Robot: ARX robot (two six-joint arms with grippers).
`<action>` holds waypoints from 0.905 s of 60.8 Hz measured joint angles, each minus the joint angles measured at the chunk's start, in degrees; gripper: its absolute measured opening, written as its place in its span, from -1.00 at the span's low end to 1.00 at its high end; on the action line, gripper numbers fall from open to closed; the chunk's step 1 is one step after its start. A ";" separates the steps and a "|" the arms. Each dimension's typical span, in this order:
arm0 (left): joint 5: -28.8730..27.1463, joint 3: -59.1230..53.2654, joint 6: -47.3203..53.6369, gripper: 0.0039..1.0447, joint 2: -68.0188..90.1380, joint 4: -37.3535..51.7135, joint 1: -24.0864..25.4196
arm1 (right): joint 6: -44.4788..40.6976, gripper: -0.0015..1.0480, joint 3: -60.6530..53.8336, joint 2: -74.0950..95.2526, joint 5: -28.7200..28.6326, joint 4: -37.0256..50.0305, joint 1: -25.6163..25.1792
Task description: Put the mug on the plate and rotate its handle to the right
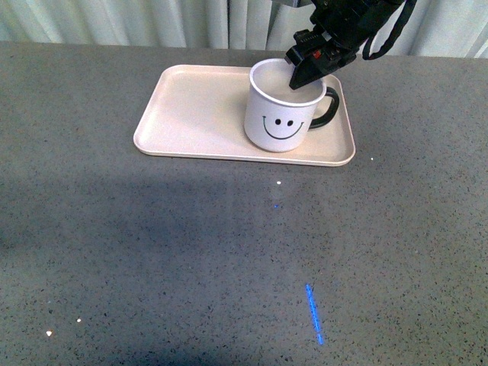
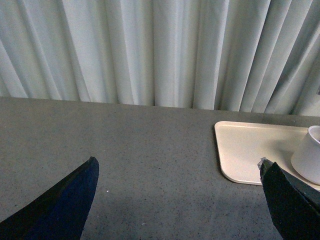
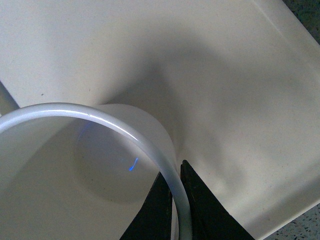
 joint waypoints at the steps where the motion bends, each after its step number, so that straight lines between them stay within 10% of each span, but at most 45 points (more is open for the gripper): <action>1: 0.00 0.00 0.00 0.83 0.00 0.00 0.00 | -0.17 -0.96 0.00 0.02 0.00 0.00 0.00; 35: 0.00 0.00 0.00 0.83 0.00 0.00 0.00 | 3.87 0.84 -5.35 -7.19 -5.75 12.70 -0.68; 46: 0.00 0.00 0.00 0.83 0.00 0.00 0.00 | 5.99 0.82 -6.69 -12.92 -6.32 15.28 -1.07; 55: 0.00 0.00 -0.02 0.83 0.00 0.00 0.00 | 20.15 0.41 -30.80 -20.68 18.49 57.18 -0.35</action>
